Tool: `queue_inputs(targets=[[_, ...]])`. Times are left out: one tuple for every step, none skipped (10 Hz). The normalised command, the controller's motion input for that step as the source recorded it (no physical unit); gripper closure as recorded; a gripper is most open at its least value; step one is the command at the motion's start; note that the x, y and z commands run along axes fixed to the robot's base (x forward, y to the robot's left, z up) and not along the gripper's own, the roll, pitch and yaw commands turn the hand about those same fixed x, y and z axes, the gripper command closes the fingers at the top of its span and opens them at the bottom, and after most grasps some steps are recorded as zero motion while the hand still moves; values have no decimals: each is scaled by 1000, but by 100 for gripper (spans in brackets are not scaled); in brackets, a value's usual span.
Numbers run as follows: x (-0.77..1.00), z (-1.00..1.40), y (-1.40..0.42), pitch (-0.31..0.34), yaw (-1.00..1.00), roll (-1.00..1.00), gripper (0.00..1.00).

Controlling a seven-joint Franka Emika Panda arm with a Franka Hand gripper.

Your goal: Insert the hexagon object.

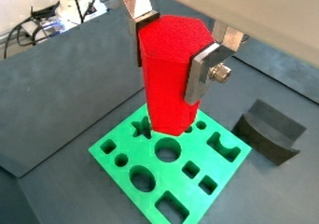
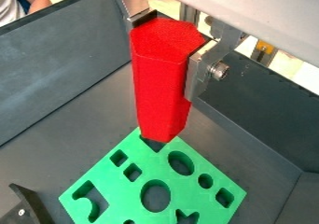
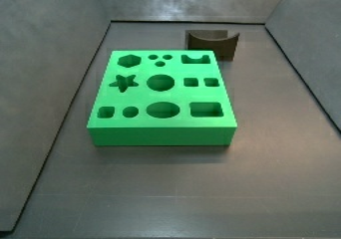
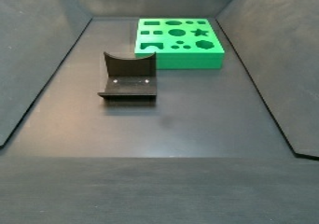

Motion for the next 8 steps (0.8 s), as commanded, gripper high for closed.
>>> queue_inputs(targets=[[-260, -1000, 697, -19, 0, 9, 100], [-260, -1000, 729, -14, 0, 4, 100], [-254, -1000, 734, -30, 0, 0, 100], [-389, -1000, 834, -41, 0, 0, 100], [-631, -1000, 837, -86, 0, -19, 100], [-840, -909, 666, -197, 0, -33, 100], [-894, -814, 569, -237, 0, -63, 100], [-717, -620, 460, -281, 40, -149, 100]])
